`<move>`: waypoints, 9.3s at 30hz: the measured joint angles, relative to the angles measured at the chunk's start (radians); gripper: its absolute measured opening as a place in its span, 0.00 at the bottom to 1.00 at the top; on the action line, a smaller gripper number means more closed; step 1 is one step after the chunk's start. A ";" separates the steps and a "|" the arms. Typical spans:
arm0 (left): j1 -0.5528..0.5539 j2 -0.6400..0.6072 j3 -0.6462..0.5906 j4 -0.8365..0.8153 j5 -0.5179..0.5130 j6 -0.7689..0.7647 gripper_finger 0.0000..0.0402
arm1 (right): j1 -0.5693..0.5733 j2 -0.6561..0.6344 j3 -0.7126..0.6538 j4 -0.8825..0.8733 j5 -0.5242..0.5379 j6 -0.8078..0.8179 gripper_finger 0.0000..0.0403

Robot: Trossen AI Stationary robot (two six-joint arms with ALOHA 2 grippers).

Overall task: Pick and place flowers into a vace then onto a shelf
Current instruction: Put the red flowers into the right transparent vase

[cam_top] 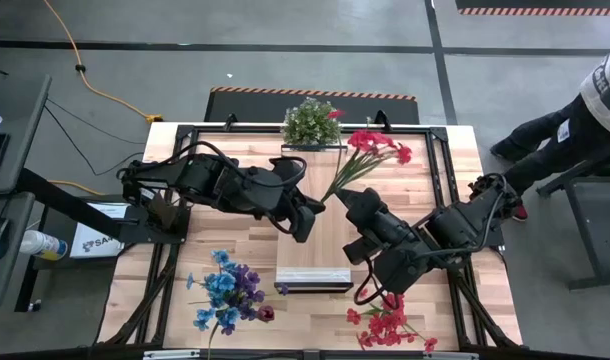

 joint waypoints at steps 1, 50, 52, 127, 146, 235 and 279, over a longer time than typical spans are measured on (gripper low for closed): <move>0.000 0.000 0.000 -0.007 -0.012 0.000 0.11 | 0.000 0.000 0.000 0.000 0.000 0.009 0.25; -0.001 0.009 0.000 0.415 -0.400 0.473 0.11 | 0.238 -0.478 0.002 -0.228 -0.155 1.316 0.35; -0.001 0.018 0.000 0.444 -0.384 0.501 0.11 | 0.212 -0.503 0.002 -0.233 -0.220 1.366 0.35; 0.000 0.127 0.000 0.694 -0.235 0.706 0.11 | -0.369 -0.353 0.000 0.157 -1.101 1.119 0.10; -0.001 0.127 0.000 0.663 -0.260 0.707 0.35 | -0.369 -0.355 0.000 0.134 -1.065 1.036 0.02; -0.035 0.063 0.000 0.504 -0.285 0.593 0.79 | 0.629 -1.059 -1.383 0.736 -0.558 1.687 0.01; -0.034 0.063 0.000 0.515 -0.335 0.589 0.79 | 0.712 -0.636 -1.401 0.868 -0.160 1.763 0.01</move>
